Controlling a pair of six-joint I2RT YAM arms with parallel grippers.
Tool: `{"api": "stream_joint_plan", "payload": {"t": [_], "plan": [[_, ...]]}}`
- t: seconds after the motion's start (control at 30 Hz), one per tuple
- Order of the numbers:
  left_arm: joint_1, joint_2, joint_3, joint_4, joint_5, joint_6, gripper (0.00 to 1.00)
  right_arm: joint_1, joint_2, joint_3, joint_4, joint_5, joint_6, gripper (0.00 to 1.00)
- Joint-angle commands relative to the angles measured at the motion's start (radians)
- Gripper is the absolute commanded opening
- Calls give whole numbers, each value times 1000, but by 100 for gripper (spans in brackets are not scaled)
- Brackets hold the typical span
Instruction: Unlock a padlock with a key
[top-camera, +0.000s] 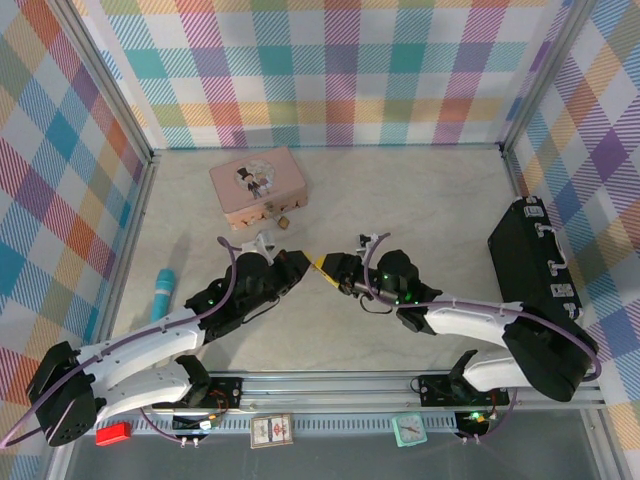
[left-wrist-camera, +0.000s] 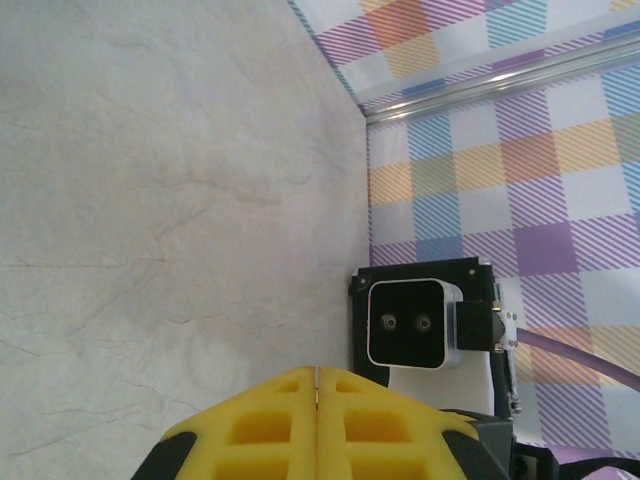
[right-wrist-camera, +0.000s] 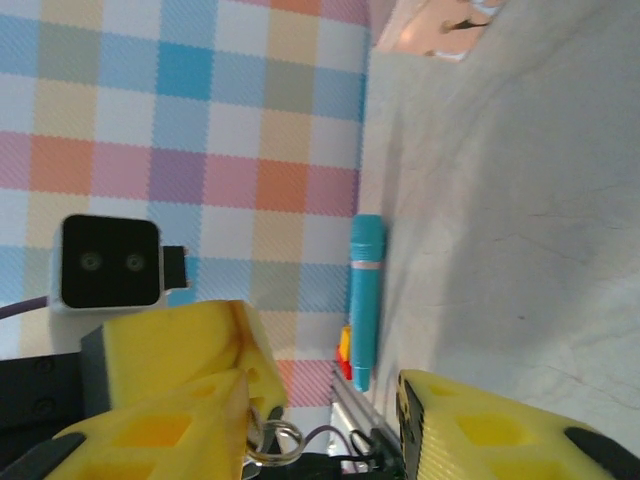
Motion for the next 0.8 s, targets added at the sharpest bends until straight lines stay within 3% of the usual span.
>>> {"api": "stream_joint_plan", "payload": {"t": [0.0, 0.3, 0.77], "plan": [[-12, -26, -6, 63, -8, 14, 0, -2, 8, 31, 151, -60, 6, 41], [-13, -22, -19, 134, 19, -5, 0, -2, 74, 50, 270, -122, 52, 29], [-13, -18, -24, 117, -4, -5, 0, -2, 57, 42, 238, -123, 41, 21]]}}
